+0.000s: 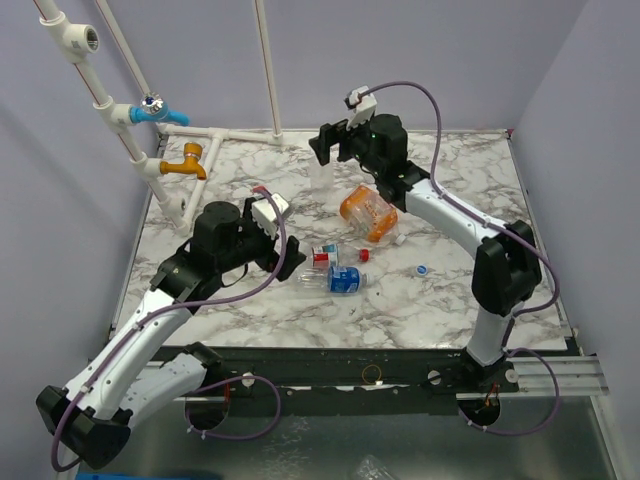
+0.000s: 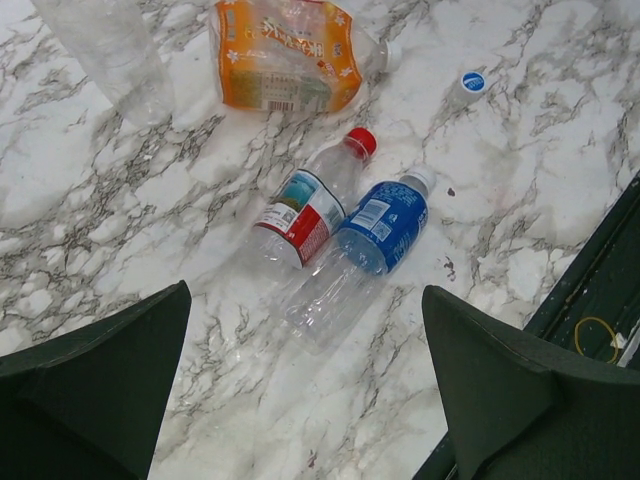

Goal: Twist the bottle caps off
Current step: Place the plastic bottle at the center of the board.

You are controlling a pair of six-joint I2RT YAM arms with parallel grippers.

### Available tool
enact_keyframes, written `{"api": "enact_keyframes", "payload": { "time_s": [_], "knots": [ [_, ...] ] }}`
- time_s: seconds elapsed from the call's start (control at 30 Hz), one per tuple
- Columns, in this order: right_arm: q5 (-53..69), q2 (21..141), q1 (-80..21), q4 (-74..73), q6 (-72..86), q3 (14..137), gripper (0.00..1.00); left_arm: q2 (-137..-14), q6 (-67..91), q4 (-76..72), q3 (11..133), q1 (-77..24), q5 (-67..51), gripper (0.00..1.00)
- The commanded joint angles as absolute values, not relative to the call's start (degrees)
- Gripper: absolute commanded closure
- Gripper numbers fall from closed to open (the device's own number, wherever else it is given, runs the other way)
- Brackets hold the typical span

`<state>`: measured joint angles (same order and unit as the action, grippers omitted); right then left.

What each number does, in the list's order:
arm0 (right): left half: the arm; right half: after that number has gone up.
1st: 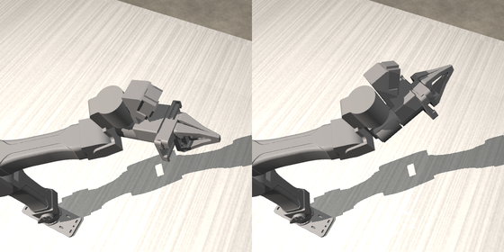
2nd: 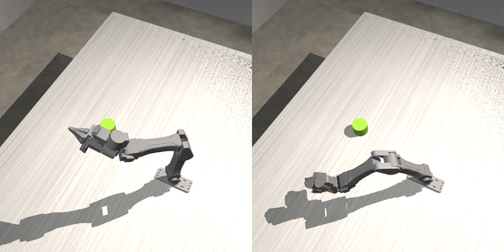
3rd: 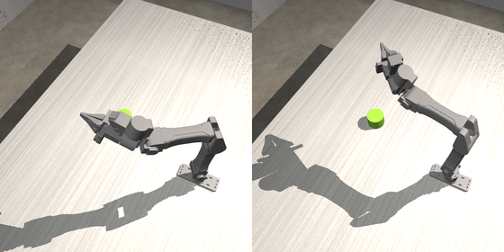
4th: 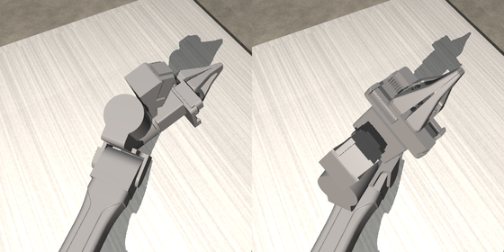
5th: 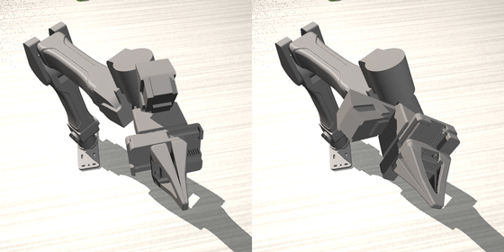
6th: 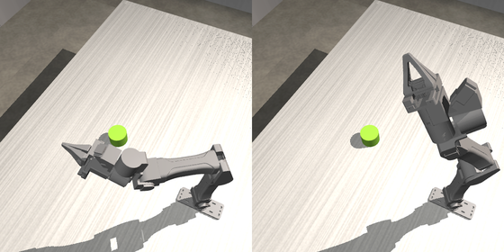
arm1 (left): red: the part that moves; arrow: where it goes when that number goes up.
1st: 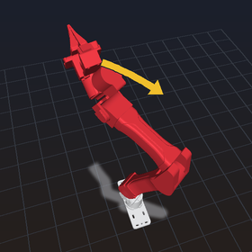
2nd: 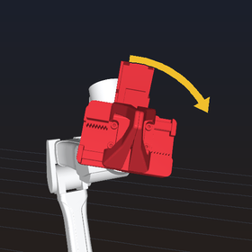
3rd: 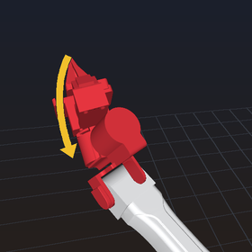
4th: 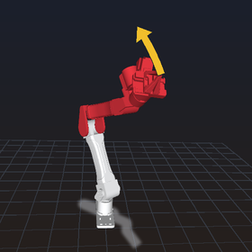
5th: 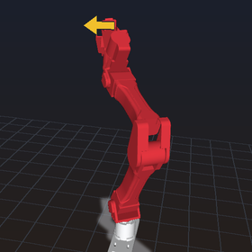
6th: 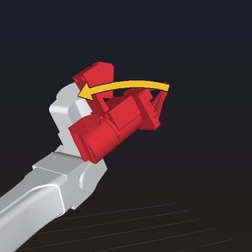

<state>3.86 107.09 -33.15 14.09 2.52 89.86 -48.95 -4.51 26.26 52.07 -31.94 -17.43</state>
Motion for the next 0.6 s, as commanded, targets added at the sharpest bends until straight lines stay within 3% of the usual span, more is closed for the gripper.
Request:
{"api": "enact_keyframes", "payload": {
  "time_s": [0.0,0.27,0.57],
  "knots": [
    [6.5,99.6,-33.2,13.7,8.7,84.3,0.0,-53.9,-9.7,26.7,54.1,-31.7,-21.3,0.01],
    [4.3,82.5,-33.2,10.3,16.4,67.8,0.0,-72.6,-21.8,26.2,62.5,-31.9,-28.2,0.01],
    [-2.2,69.4,-33.2,0.7,18.5,59.3,0.0,-88.2,-32.5,24.2,66.8,-33.9,-28.8,0.05]
  ]
}}
